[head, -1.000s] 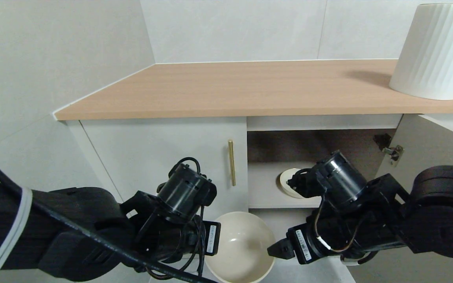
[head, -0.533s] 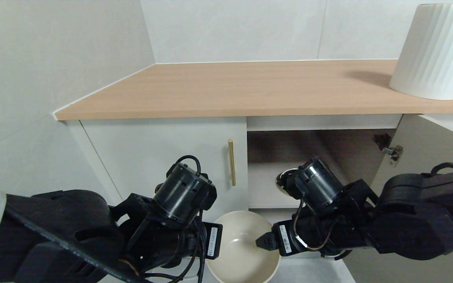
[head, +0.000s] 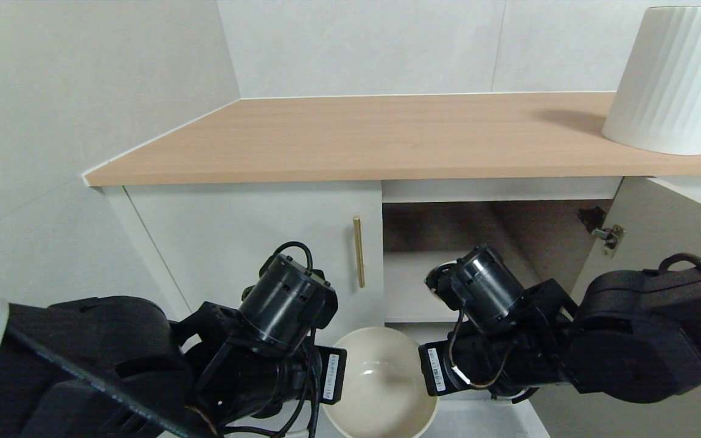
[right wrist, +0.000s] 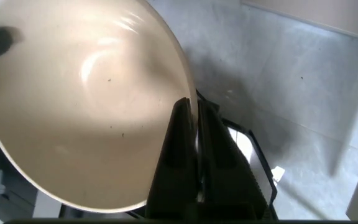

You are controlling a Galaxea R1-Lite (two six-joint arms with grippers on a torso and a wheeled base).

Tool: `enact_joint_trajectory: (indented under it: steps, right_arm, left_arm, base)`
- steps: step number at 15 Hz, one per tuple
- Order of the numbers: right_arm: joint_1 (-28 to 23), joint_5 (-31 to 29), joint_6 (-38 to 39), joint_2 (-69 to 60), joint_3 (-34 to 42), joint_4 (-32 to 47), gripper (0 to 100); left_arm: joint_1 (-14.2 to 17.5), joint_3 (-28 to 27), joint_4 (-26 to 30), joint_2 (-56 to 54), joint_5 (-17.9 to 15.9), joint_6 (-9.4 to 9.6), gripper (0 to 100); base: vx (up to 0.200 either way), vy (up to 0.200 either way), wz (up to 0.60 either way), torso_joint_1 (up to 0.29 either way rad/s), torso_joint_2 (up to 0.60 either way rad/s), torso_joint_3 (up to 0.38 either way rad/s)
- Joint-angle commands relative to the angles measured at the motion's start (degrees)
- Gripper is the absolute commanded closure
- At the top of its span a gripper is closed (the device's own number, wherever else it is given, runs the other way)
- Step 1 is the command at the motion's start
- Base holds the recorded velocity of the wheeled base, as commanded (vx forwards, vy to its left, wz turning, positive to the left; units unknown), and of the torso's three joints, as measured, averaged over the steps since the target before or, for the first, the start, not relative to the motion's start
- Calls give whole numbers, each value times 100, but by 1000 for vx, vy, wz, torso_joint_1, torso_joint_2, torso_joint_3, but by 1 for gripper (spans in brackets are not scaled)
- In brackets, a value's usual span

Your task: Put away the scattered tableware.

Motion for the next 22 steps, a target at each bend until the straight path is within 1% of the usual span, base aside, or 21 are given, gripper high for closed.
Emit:
enact_joint_trajectory:
  steps: [1,8,9,14,16,18,19,21,22]
  right_arm:
    - [5,-4,-4,15,7,12,100]
    - [5,-13,-12,41,24,12,100]
    - [5,-13,-12,50,24,12,100]
    - [5,-13,-56,85,42,47,100]
    - [-74,-197,-109,173,51,126,100]
    - [-347,-444,-373,401,-28,443,100]
    - [-426,-505,-417,463,-64,469,100]
    - [-953,-909,-408,920,-441,636,100]
    - [-1129,-962,-373,1060,-564,636,100]
  left_arm:
    - [4,-3,10,11,7,-1,100]
    - [-5,-3,10,29,16,-1,100]
    - [-5,-3,10,20,16,-1,0]
    - [-5,-11,10,29,16,-1,0]
    - [4,-20,10,29,25,-1,0]
    - [4,-20,10,11,25,-1,0]
    - [4,-20,10,11,25,-1,0]
    - [4,-11,10,11,25,-1,0]
    - [4,-11,10,2,25,-1,0]
  base:
    - [0,0,0,0,0,0]
    - [0,0,0,0,0,0]
    - [0,0,0,0,0,0]
    - [0,0,0,0,0,0]
    - [0,0,0,0,0,0]
    - [0,0,0,0,0,0]
    - [0,0,0,0,0,0]
    - [0,0,0,0,0,0]
    - [0,0,0,0,0,0]
